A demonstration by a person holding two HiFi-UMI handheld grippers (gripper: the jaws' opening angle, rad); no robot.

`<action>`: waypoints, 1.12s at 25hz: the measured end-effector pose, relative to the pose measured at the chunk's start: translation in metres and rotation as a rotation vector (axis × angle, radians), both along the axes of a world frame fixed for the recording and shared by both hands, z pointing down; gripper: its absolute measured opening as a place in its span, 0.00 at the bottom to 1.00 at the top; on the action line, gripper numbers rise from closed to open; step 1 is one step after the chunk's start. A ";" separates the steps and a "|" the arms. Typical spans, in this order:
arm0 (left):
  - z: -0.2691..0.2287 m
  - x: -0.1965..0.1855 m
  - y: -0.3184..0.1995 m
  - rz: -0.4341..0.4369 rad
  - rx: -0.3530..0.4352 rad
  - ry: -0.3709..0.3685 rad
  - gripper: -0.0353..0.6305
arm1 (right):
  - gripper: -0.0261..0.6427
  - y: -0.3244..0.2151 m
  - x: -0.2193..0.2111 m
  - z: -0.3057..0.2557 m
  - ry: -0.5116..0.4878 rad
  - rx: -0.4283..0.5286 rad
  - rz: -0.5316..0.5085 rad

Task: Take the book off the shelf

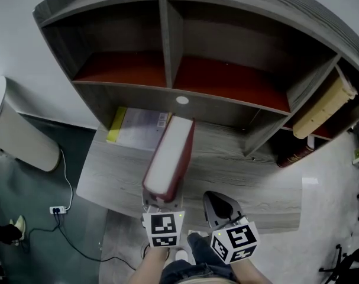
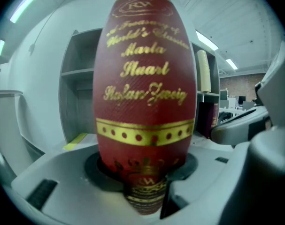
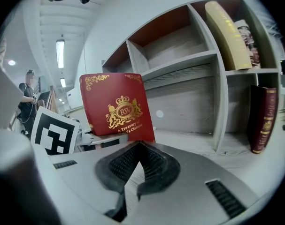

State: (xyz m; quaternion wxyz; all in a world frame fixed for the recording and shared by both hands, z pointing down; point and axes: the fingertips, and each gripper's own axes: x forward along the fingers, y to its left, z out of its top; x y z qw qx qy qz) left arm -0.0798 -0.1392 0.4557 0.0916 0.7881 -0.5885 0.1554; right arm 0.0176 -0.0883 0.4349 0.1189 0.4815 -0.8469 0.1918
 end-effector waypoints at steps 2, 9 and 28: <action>-0.003 -0.002 0.009 0.001 0.003 0.002 0.38 | 0.05 0.006 -0.002 -0.003 -0.006 0.009 -0.002; -0.014 -0.013 0.038 -0.009 0.017 0.006 0.38 | 0.05 0.026 -0.010 -0.013 -0.005 0.040 -0.006; -0.037 -0.050 0.115 -0.069 0.048 0.007 0.38 | 0.05 0.085 -0.034 -0.033 0.004 0.112 -0.052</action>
